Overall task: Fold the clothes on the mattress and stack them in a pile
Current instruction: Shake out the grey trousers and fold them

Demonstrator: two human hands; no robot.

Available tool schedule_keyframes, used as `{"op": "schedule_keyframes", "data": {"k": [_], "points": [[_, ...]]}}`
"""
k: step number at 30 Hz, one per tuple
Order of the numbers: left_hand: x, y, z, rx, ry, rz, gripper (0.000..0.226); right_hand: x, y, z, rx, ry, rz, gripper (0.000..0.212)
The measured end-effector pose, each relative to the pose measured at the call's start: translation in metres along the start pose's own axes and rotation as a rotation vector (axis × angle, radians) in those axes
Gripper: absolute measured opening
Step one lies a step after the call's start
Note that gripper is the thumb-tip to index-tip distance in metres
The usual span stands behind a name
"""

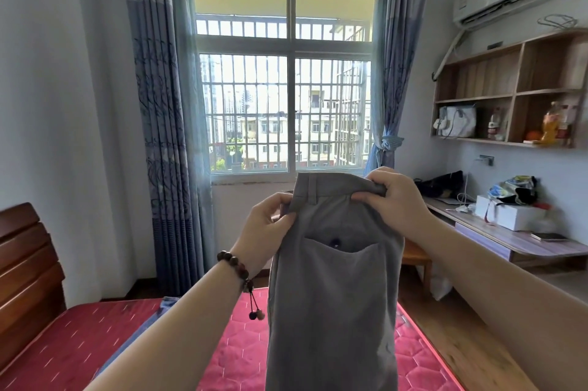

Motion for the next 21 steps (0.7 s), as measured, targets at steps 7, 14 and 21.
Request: {"op": "schedule_keyframes", "data": {"k": [7, 14, 21], "points": [[0.0, 0.003, 0.012, -0.071, 0.157, 0.078, 0.019, -0.001, 0.0, 0.003, -0.009, 0.03, 0.086, 0.021], [0.004, -0.001, -0.008, 0.001, 0.02, -0.06, 0.013, 0.011, 0.004, 0.008, -0.024, 0.175, 0.076, 0.019], [-0.011, -0.016, -0.015, -0.025, 0.124, -0.064, 0.015, -0.022, 0.008, -0.022, 0.189, -0.176, 0.043, 0.098]]}}
Point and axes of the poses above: each hand's wrist, its own y-axis away from the middle knuckle, its own x-axis out of the palm, z = x × y, the point moved 7 cm from there along -y, towards the middle knuckle, and after that the axes turned 12 degrees about -y, right-handed, at the moved point
